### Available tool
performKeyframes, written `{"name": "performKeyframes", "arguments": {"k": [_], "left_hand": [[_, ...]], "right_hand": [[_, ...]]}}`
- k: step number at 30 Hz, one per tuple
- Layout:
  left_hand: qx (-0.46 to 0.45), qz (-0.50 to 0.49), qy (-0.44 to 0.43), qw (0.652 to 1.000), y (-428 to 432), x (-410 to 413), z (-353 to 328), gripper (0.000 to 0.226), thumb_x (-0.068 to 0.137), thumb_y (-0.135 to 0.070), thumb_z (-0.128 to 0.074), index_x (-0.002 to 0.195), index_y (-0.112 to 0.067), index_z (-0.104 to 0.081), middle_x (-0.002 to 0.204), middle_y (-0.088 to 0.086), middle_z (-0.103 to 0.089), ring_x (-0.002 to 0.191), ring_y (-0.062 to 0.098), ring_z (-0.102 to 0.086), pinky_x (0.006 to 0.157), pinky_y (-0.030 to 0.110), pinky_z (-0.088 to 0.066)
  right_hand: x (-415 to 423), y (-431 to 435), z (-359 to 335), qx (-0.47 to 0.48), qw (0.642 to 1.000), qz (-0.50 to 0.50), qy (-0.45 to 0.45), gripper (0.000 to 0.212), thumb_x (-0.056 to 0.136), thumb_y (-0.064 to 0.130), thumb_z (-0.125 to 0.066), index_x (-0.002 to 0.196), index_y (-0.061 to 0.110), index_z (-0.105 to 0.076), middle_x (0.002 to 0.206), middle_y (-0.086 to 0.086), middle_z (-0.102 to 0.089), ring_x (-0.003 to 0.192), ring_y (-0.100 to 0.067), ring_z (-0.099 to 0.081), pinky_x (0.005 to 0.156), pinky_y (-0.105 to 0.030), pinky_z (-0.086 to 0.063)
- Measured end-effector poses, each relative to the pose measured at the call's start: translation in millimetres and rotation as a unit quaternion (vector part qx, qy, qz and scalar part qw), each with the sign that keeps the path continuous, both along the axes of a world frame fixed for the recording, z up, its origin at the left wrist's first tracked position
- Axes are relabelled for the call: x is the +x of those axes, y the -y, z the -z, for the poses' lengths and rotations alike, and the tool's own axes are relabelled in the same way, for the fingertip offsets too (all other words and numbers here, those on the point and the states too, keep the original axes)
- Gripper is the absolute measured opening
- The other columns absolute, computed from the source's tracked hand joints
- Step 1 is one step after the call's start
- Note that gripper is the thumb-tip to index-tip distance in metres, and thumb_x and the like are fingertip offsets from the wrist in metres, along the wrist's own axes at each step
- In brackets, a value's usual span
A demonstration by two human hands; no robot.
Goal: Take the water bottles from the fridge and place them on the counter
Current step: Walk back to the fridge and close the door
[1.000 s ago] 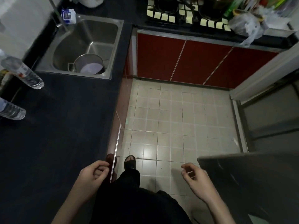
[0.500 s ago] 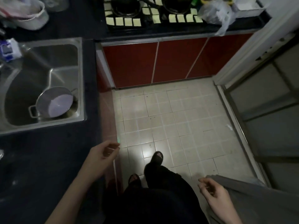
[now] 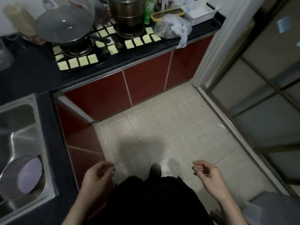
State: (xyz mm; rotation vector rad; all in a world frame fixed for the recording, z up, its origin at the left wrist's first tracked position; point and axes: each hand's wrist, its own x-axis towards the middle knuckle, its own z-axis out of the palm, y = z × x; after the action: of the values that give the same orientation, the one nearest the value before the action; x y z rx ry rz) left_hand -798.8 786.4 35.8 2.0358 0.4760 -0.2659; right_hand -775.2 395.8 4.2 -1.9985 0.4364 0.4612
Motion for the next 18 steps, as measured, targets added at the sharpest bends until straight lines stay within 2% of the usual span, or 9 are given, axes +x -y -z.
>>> {"name": "performKeyframes", "arguments": {"k": [4, 9, 13, 14, 16, 18], "left_hand": [[-0.011, 0.055, -0.005, 0.998, -2.6, 48.1, 0.7, 0.022, 0.090, -0.002, -0.066, 0.090, -0.023, -0.073, 0.091, -0.008, -0.078, 0.078, 0.002, -0.073, 0.073, 0.012, -0.055], [-0.062, 0.065, -0.010, 0.996, 0.8, 129.2, 9.4, 0.021, 0.091, 0.002, -0.064, 0.089, -0.017, -0.074, 0.087, 0.002, -0.078, 0.075, 0.016, -0.074, 0.066, 0.017, -0.057], [-0.098, 0.079, -0.027, 0.992, 8.7, 207.7, 15.0, 0.017, 0.093, 0.001, -0.061, 0.094, -0.013, -0.071, 0.087, 0.009, -0.075, 0.078, 0.028, -0.072, 0.066, 0.027, -0.057], [-0.100, 0.092, -0.030, 0.990, 10.4, 228.4, 13.2, 0.018, 0.093, 0.001, -0.061, 0.093, -0.015, -0.070, 0.088, 0.012, -0.075, 0.078, 0.028, -0.071, 0.066, 0.026, -0.056], [-0.102, 0.127, -0.026, 0.986, 14.6, 270.3, 7.3, 0.018, 0.093, 0.000, -0.061, 0.092, -0.016, -0.070, 0.090, 0.014, -0.074, 0.077, 0.025, -0.070, 0.061, 0.016, -0.053], [-0.086, 0.188, -0.016, 0.978, 22.1, 311.3, 3.3, 0.014, 0.093, 0.002, -0.062, 0.095, -0.008, -0.071, 0.090, 0.015, -0.074, 0.079, 0.028, -0.070, 0.059, 0.009, -0.051]], "right_hand": [[54.6, -6.8, -17.3, 0.038, 0.998, 0.037, 0.012, 0.014, 0.094, 0.012, -0.064, 0.097, 0.023, -0.072, 0.088, -0.007, -0.077, 0.080, -0.022, -0.075, 0.082, -0.039, -0.056], [110.1, -16.7, -31.4, 0.053, 0.997, 0.053, 0.011, 0.014, 0.095, 0.012, -0.064, 0.101, 0.021, -0.073, 0.093, -0.004, -0.079, 0.081, -0.019, -0.076, 0.076, -0.026, -0.056], [140.9, -23.1, -33.0, 0.032, 0.993, 0.116, 0.006, 0.013, 0.096, 0.007, -0.062, 0.101, 0.014, -0.072, 0.091, -0.009, -0.077, 0.079, -0.023, -0.074, 0.076, -0.029, -0.055], [144.7, -26.7, -34.5, 0.030, 0.990, 0.136, 0.003, 0.013, 0.096, 0.006, -0.061, 0.101, 0.012, -0.072, 0.092, -0.010, -0.077, 0.078, -0.023, -0.074, 0.074, -0.027, -0.055], [148.4, -34.0, -36.4, 0.028, 0.983, 0.179, 0.001, 0.013, 0.097, 0.003, -0.060, 0.100, 0.008, -0.071, 0.092, -0.014, -0.076, 0.073, -0.016, -0.073, 0.067, -0.017, -0.055], [146.2, -42.1, -35.6, 0.022, 0.973, 0.228, -0.010, 0.014, 0.096, -0.001, -0.059, 0.097, 0.008, -0.070, 0.090, -0.015, -0.075, 0.070, -0.015, -0.072, 0.062, -0.011, -0.053]]}}
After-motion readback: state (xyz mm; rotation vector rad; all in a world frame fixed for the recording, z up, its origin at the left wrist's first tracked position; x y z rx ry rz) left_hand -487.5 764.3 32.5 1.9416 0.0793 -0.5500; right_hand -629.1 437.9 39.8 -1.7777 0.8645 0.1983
